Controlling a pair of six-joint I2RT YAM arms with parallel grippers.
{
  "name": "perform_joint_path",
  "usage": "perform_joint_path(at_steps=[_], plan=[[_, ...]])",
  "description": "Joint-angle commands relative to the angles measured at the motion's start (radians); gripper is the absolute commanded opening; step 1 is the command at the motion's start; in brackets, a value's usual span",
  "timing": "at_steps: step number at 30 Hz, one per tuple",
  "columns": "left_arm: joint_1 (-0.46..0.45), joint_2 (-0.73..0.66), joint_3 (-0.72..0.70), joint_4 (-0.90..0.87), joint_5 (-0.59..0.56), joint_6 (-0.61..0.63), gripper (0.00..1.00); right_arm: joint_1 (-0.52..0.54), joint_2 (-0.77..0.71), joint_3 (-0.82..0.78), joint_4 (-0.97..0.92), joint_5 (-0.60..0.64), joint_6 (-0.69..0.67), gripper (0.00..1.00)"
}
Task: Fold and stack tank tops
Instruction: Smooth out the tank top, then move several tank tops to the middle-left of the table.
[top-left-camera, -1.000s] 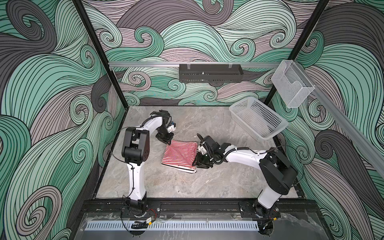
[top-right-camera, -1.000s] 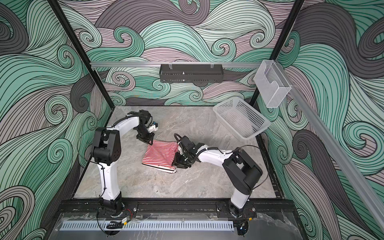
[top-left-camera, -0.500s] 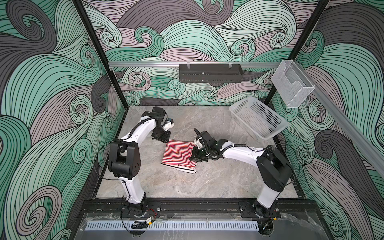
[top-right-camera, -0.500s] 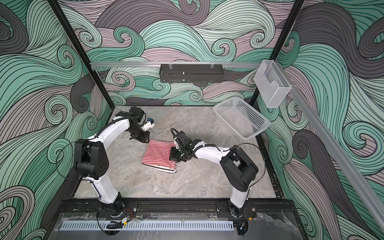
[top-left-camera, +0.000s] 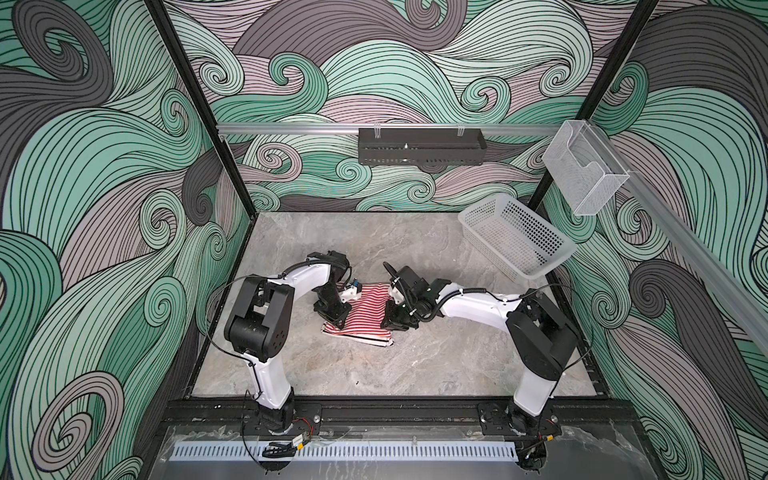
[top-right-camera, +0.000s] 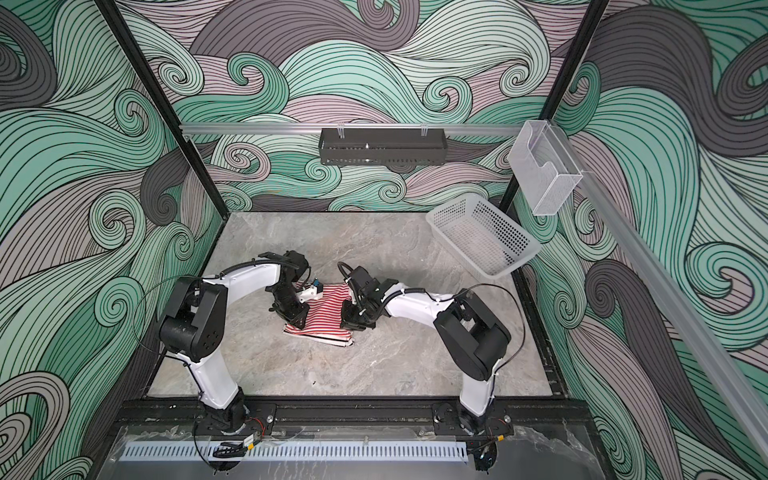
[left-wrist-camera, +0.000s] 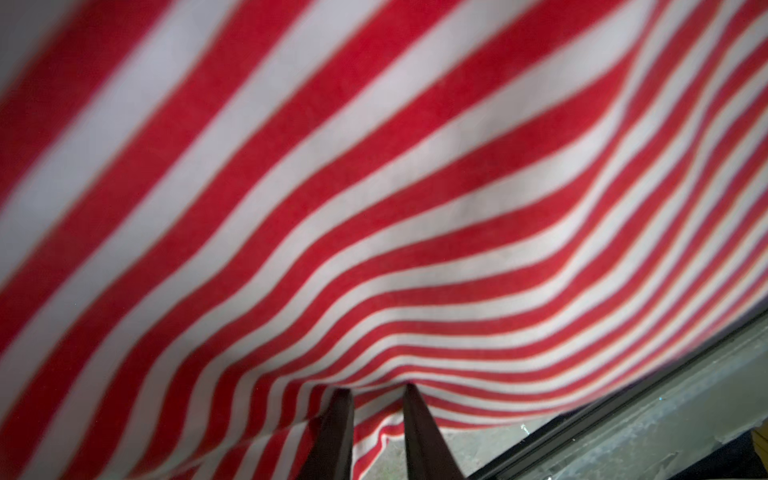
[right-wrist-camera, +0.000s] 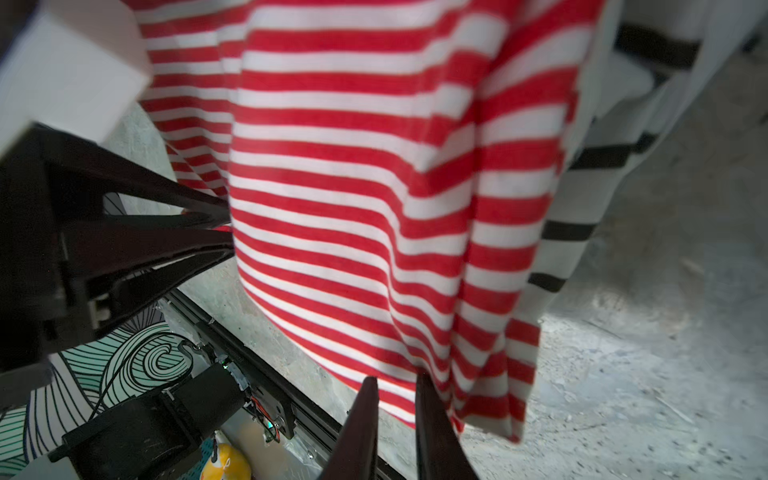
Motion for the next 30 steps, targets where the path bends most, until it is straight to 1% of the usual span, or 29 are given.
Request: perform_joint_path(at_steps=[1,6,9,15,19,23,25,27,30], plan=[[-0.004,0.003,-0.018,0.000,-0.039,0.027,0.26,-0.044,0.003,0.057,-0.001,0.023,-0.013,0.23],[-0.005,0.003,-0.029,0.007,-0.070,0.028,0.25,-0.081,0.080,0.054,0.105,-0.026,0.028,0.23],[-0.004,0.000,-0.036,0.014,-0.080,0.024,0.25,-0.087,0.112,0.035,0.095,-0.024,0.024,0.22],[-0.003,-0.025,-0.052,0.048,-0.134,0.010,0.25,-0.092,0.101,-0.077,0.062,-0.009,-0.003,0.21],[-0.001,-0.027,-0.044,0.057,-0.154,-0.005,0.25,-0.092,0.050,-0.108,0.023,0.010,-0.025,0.21],[0.006,-0.018,-0.038,0.071,-0.194,-0.030,0.25,-0.091,-0.002,-0.085,-0.047,0.043,-0.044,0.22],[0.016,-0.013,-0.035,0.075,-0.208,-0.039,0.25,-0.092,-0.006,-0.076,-0.047,0.045,-0.044,0.26],[0.031,-0.007,-0.034,0.081,-0.223,-0.046,0.25,-0.092,0.025,-0.058,-0.035,0.030,-0.044,0.28],[0.061,0.001,-0.030,0.086,-0.239,-0.050,0.25,-0.086,0.098,-0.018,0.007,-0.025,-0.026,0.30]])
